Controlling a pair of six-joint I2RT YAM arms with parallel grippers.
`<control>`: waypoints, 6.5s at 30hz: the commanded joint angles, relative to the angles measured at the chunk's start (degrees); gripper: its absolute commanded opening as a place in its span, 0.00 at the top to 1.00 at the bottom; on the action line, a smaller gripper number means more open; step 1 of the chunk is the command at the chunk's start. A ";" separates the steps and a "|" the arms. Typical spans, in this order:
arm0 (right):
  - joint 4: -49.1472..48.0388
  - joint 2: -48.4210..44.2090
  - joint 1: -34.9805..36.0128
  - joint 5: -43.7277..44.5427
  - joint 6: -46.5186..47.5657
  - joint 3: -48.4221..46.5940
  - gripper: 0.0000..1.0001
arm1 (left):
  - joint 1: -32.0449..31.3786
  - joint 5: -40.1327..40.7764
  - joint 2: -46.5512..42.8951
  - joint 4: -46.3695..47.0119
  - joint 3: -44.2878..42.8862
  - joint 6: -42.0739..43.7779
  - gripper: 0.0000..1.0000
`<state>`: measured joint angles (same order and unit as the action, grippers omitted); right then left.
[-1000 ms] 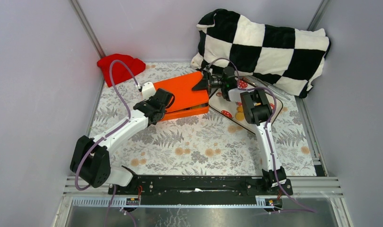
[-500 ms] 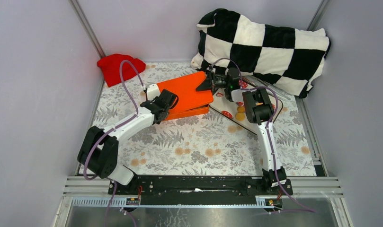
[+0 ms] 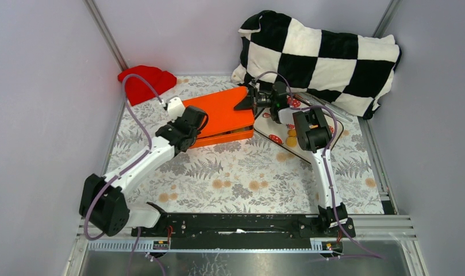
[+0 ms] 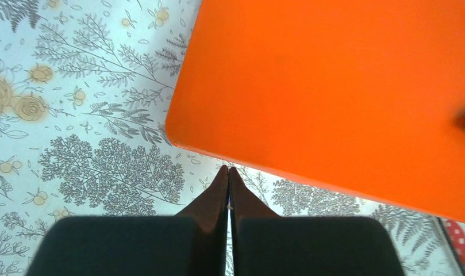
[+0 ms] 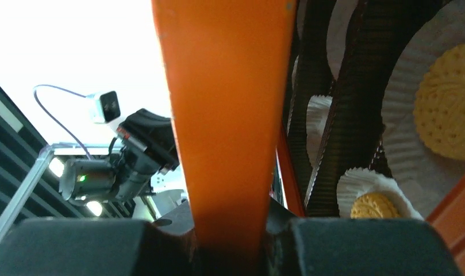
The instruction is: Pack the cookies
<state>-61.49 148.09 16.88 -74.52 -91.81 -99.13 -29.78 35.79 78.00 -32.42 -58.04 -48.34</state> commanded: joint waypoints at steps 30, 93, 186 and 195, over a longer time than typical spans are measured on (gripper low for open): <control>51.87 -9.54 1.07 4.84 40.83 -1.90 1.00 | 2.02 1.32 -0.80 -0.43 1.71 -0.27 1.00; 74.87 -18.63 -1.50 13.72 64.05 9.25 0.46 | 2.44 -2.80 6.48 4.53 6.26 -0.62 1.00; 90.04 -38.31 7.00 50.60 68.54 16.34 0.90 | 13.26 -20.42 -2.13 6.83 14.80 -4.75 1.00; 90.51 -44.27 9.33 52.17 68.10 20.59 0.90 | 13.06 -21.61 -4.25 6.48 15.88 -4.72 1.00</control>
<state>28.42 109.10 22.81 -18.79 -22.35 -79.94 -15.38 18.57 74.48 -26.83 -43.27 -52.58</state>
